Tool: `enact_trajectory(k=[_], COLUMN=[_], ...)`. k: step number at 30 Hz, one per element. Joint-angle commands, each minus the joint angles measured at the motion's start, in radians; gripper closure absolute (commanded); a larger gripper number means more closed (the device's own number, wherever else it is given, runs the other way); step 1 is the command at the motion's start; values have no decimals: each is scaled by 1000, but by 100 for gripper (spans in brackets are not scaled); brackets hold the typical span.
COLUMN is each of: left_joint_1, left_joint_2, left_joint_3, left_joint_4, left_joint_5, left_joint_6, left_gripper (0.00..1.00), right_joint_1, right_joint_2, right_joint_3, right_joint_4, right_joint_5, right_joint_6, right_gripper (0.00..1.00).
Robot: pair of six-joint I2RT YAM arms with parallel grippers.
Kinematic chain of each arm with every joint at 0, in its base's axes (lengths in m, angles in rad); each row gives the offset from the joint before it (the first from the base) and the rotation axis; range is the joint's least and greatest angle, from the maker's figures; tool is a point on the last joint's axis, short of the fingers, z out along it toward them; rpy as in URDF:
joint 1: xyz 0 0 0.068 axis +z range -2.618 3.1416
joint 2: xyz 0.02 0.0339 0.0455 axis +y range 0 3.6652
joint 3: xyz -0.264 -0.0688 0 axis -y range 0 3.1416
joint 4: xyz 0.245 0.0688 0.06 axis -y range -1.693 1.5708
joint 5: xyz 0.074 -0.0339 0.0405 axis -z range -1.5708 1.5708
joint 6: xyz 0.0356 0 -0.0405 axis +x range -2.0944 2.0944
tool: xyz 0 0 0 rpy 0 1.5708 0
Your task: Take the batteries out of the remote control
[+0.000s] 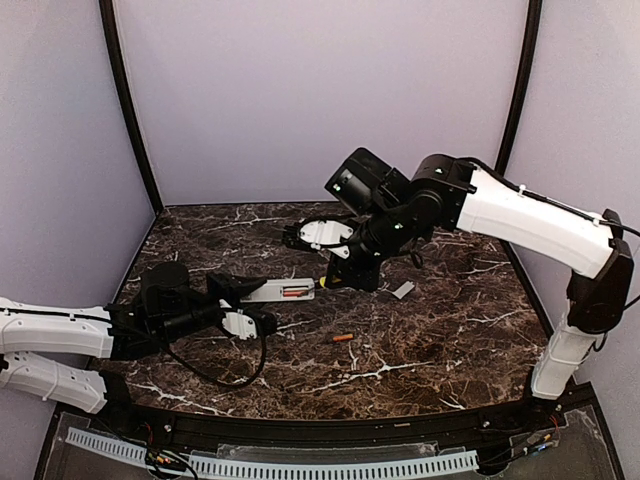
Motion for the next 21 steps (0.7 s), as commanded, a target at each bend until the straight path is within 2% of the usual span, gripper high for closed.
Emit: enact_trajectory(k=[1, 21], left_joint_1=[5, 4], left_joint_2=[-17, -19], left_joint_3=[-15, -4], left_joint_4=[7, -18], left_joint_5=[15, 47], left_joint_6=[0, -28], left_gripper=[100, 100], right_joint_1=[14, 32], right_joint_2=[-14, -10], right_joint_3=[21, 14], right_joint_4=[29, 37], right_joint_5=[47, 95], right_joint_6=[6, 34], right_gripper=[100, 100])
